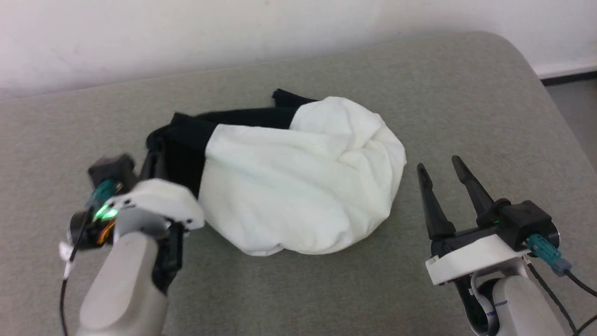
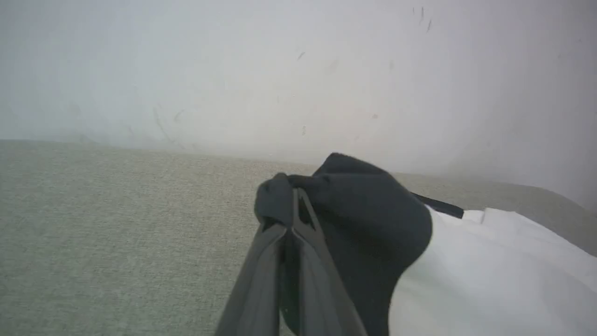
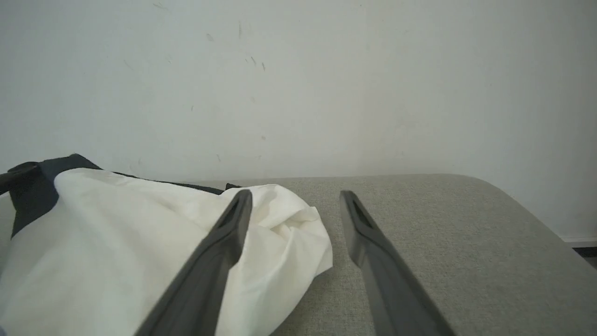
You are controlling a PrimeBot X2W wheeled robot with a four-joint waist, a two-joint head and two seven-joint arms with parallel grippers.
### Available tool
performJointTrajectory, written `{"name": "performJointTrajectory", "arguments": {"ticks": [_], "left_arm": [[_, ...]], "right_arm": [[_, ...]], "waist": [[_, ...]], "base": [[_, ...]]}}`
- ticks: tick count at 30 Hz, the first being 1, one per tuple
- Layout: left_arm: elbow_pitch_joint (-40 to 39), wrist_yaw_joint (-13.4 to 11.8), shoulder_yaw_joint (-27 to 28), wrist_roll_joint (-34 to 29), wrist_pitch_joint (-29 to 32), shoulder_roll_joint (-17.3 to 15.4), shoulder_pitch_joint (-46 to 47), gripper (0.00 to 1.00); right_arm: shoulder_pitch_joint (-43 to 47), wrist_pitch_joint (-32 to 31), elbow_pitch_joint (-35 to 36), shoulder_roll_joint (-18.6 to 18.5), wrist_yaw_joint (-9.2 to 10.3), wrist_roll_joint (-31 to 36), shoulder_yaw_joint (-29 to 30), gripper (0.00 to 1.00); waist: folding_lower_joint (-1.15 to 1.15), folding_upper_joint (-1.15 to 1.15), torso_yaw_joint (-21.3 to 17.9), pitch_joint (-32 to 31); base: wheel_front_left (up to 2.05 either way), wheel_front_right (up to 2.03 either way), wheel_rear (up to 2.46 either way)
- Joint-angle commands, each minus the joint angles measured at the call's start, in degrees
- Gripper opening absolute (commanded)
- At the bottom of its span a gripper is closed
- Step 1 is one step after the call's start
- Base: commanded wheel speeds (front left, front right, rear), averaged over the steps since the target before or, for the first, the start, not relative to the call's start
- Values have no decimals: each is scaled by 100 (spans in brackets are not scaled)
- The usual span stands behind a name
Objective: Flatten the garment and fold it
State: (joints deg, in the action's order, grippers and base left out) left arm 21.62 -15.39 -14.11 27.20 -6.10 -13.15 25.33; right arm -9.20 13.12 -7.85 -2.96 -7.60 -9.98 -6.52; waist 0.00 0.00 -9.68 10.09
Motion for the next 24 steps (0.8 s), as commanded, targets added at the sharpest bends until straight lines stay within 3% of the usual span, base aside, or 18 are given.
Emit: {"name": "performJointTrajectory", "arguments": {"ticks": [1, 6, 11, 12, 13, 14, 16, 21, 24], "left_arm": [[-173, -124, 122, 23, -71, -131, -293, 0], [-832, -572, 424, 60, 141, -466, -1310, 0], [-1307, -845, 323, 253, 1102, -565, -2308, 0], [-1356, -838, 260, 341, 1337, -543, -2457, 26], [-1405, -786, 178, 422, 1540, -530, -2582, 78], [-1462, -746, 119, 467, 1652, -524, -2662, 100], [-1610, -677, 32, 447, 1639, -530, -2723, 100], [-1866, -611, -20, 195, 940, -443, -2590, 100], [-1970, -427, -206, -53, 420, -383, -2325, 100]], "right_arm": [[31, -15, 42, 8, 11, 35, 10, 100], [125, -57, 85, 8, 11, 11, 21, 100], [185, -78, 106, 8, 11, -2, 31, 100], [187, -82, 109, 8, 11, -2, 31, 100], [184, -88, 111, 8, 11, -2, 22, 100], [180, -93, 112, 8, 11, 0, 18, 100], [170, -103, 118, 8, 11, 0, 17, 100], [150, -109, 125, 8, 11, 6, 11, 100], [141, -111, 128, 8, 11, -2, -20, 100]], "waist": [[0, 0, 340, -200], [0, 0, 599, -290], [0, 0, 776, -319], [0, 0, 798, -322], [0, 0, 810, -322], [0, 0, 824, -324], [0, 0, 846, -327], [0, 0, 846, -327], [0, 0, 788, -316]], "base": [[0, 0, 0], [0, 0, 0], [0, 0, 0], [0, 0, 0], [0, 0, 0], [0, 0, 0], [0, 0, 0], [0, 0, 0], [0, 0, 0]]}}
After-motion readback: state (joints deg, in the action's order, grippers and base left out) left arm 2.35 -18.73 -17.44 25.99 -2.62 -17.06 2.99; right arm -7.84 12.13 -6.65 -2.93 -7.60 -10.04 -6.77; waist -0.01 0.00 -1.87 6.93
